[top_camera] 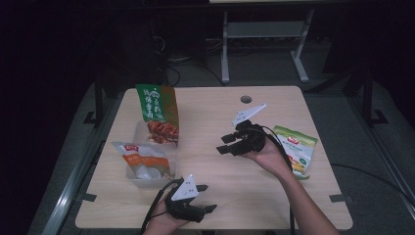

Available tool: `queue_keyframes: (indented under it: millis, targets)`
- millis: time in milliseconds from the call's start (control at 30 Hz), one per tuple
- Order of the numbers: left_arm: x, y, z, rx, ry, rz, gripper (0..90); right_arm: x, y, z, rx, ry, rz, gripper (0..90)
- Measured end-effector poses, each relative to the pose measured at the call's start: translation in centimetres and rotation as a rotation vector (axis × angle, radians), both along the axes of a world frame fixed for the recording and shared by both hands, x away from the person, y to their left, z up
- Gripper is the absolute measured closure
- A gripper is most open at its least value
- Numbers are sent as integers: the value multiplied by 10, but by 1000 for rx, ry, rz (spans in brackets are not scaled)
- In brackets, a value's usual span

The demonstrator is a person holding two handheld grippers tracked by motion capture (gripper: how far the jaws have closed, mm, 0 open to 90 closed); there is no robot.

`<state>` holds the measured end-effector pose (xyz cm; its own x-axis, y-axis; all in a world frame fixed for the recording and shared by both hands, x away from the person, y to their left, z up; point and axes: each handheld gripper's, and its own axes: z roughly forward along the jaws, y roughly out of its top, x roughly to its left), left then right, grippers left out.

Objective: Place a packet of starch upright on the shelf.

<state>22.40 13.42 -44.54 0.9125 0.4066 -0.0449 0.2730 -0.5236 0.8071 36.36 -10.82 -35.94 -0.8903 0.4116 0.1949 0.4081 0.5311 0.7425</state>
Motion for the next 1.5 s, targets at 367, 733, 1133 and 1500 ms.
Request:
queue_keyframes:
  millis: [367, 733, 1133, 1500]
  targets:
    - [0, -1, -1, 2, 0, -1, 333, -3, -32, -5, -17, 7, -64, 465]
    - [1, 0, 0, 4, 1, 1, 332, -7, -60, -13, -37, 25, -134, 445]
    - [1, -1, 0, 4, 2, 3, 332, -12, -89, -17, -41, 46, -198, 428]
    - [1, 0, 0, -5, 4, 9, 330, -17, -102, -21, -50, 51, -226, 419]
